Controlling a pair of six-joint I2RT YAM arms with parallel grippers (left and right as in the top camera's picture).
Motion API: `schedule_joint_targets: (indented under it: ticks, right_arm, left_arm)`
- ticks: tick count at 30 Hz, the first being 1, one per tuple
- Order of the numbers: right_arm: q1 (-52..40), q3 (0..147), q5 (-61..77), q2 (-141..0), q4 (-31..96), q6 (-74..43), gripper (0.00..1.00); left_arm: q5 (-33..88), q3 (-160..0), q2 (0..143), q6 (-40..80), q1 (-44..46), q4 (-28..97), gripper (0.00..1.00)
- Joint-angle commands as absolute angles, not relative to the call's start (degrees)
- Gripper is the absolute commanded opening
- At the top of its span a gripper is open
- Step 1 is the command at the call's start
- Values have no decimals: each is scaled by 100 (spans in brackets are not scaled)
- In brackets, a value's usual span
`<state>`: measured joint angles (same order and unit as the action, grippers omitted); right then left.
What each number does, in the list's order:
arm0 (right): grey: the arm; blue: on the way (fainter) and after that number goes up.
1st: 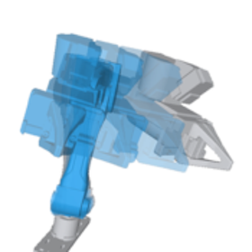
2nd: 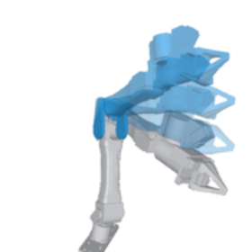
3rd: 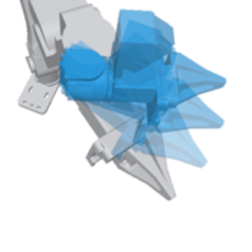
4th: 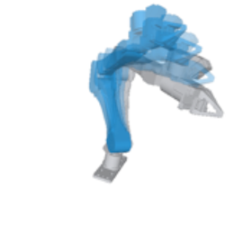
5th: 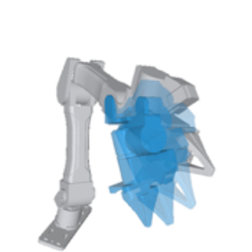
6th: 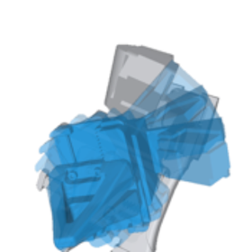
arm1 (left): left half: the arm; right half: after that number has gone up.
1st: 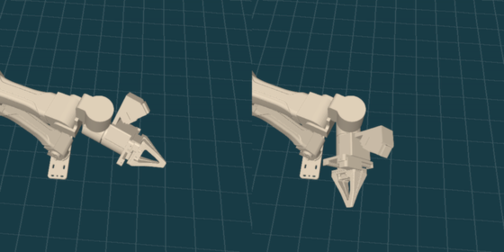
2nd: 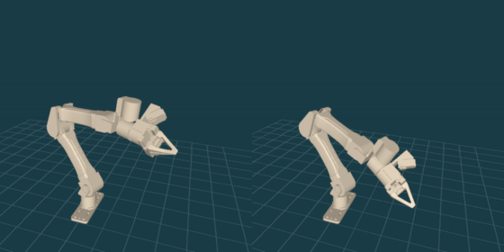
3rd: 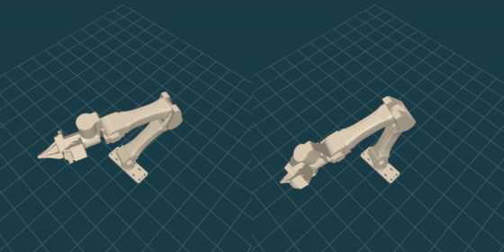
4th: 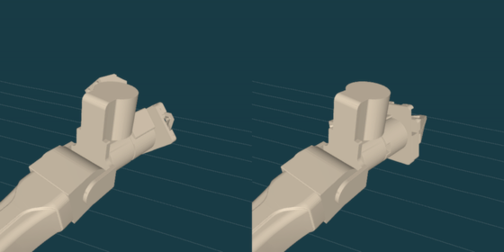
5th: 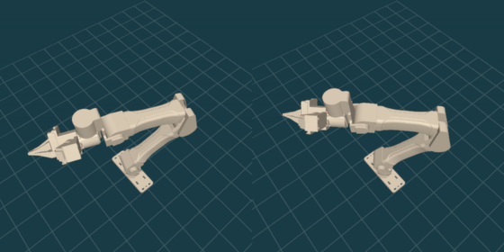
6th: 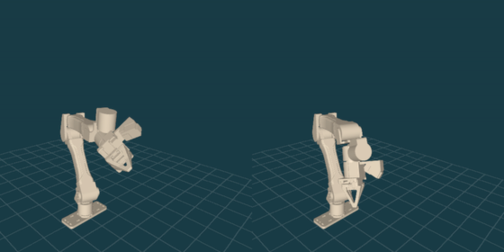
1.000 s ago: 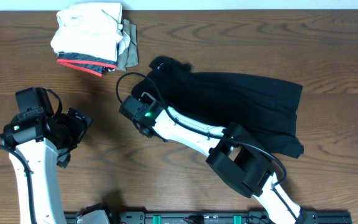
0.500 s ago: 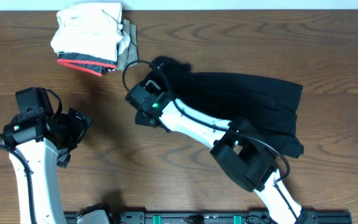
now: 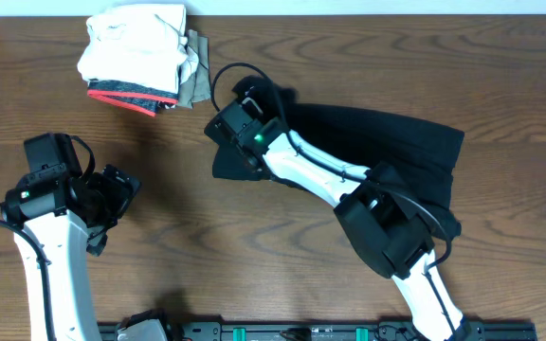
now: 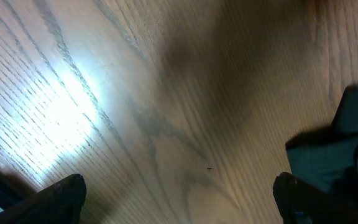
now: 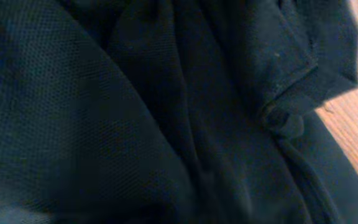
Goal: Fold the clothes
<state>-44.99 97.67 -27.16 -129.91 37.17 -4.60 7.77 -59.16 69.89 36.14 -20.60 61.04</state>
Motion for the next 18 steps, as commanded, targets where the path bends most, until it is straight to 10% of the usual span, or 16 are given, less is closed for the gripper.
schedule_joint_targets:
  ticks: [1,18]
  right_arm:
    - [-4379,9859,-2324,-12803,3723,-701,47]
    - [-3356,10208,-2729,-11666,5006,-2480,46]
  left_arm:
    - [788,-5907,7011,3557,-2099,6097,98]
    - [1466,-5909,7011,2921,-1262,5865,98]
